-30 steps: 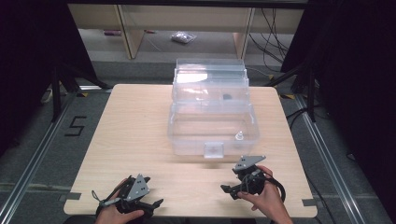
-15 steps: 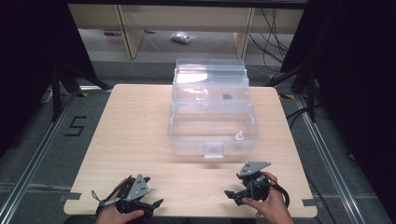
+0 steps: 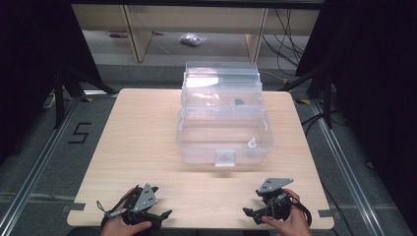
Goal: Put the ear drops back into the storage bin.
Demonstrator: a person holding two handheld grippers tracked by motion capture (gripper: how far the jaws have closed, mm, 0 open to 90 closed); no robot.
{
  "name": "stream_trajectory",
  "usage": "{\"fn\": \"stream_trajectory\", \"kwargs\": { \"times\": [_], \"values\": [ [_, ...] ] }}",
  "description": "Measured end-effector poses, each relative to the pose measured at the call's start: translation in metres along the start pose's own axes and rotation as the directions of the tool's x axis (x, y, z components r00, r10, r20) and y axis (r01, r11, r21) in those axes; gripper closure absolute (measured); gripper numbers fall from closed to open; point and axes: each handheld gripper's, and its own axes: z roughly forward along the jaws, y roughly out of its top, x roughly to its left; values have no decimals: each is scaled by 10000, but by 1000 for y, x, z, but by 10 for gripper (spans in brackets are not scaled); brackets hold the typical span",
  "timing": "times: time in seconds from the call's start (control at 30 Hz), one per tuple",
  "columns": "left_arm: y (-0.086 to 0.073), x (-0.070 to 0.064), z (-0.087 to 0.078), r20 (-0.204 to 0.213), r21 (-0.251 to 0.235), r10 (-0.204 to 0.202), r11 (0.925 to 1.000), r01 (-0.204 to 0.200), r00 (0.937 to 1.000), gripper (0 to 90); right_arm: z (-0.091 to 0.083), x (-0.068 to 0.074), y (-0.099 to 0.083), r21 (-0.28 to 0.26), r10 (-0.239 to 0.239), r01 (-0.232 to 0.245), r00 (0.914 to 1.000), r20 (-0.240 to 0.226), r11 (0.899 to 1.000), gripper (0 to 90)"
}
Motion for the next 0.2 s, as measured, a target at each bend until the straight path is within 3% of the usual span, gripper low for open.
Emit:
{"fn": "stream_trajectory", "kwargs": {
  "times": [0.03, 0.2],
  "values": [
    [0, 0, 0, 48, 2, 15, 10000, -15, 10000, 149, 1, -2, -1, -63, -243, 243, 9997, 73, 9997, 203],
    [0, 0, 0, -1, -1, -4, 10000, 4, 10000, 150, 4, -2, -2, -246, -268, 273, 9994, 199, 9993, 201]
  ]
}}
